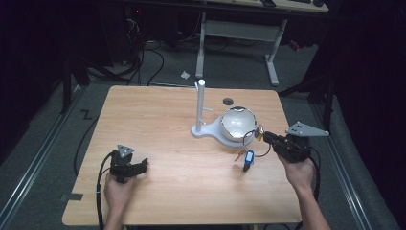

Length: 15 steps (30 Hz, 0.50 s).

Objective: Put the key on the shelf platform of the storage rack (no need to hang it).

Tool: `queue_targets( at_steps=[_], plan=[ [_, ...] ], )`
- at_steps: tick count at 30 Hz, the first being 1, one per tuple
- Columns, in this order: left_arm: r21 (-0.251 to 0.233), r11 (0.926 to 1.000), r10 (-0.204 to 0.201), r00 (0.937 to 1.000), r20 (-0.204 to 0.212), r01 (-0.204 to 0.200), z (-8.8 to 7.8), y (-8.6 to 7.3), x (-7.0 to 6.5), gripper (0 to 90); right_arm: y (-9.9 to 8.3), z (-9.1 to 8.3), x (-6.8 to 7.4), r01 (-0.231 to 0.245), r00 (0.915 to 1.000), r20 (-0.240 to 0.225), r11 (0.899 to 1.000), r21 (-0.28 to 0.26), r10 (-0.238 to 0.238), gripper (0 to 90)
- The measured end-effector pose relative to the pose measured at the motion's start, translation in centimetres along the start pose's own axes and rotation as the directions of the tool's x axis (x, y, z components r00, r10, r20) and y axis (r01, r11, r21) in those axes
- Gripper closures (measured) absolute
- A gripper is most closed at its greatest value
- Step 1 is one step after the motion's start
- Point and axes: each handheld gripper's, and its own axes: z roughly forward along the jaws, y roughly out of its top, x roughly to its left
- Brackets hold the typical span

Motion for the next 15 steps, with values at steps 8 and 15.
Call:
queue_targets(
  at_steps=[8, 15],
  plan=[
    [0.000, 1.0000, -0.001, 1.0000, 0.001, 0.001, 0.0, 0.0, 0.0, 23.1, 1.8, -0.3, -0.8, -0.004, 0.9998, -0.020, 1.000, -0.029, 0.004, 83.7],
    [-0.001, 1.0000, -0.001, 1.0000, 0.001, 0.001, 0.0, 0.0, 0.0, 23.1, 3.7, -0.6, -1.9, -0.021, 0.9995, -0.023, 0.999, -0.049, 0.020, 83.7]
  ],
)
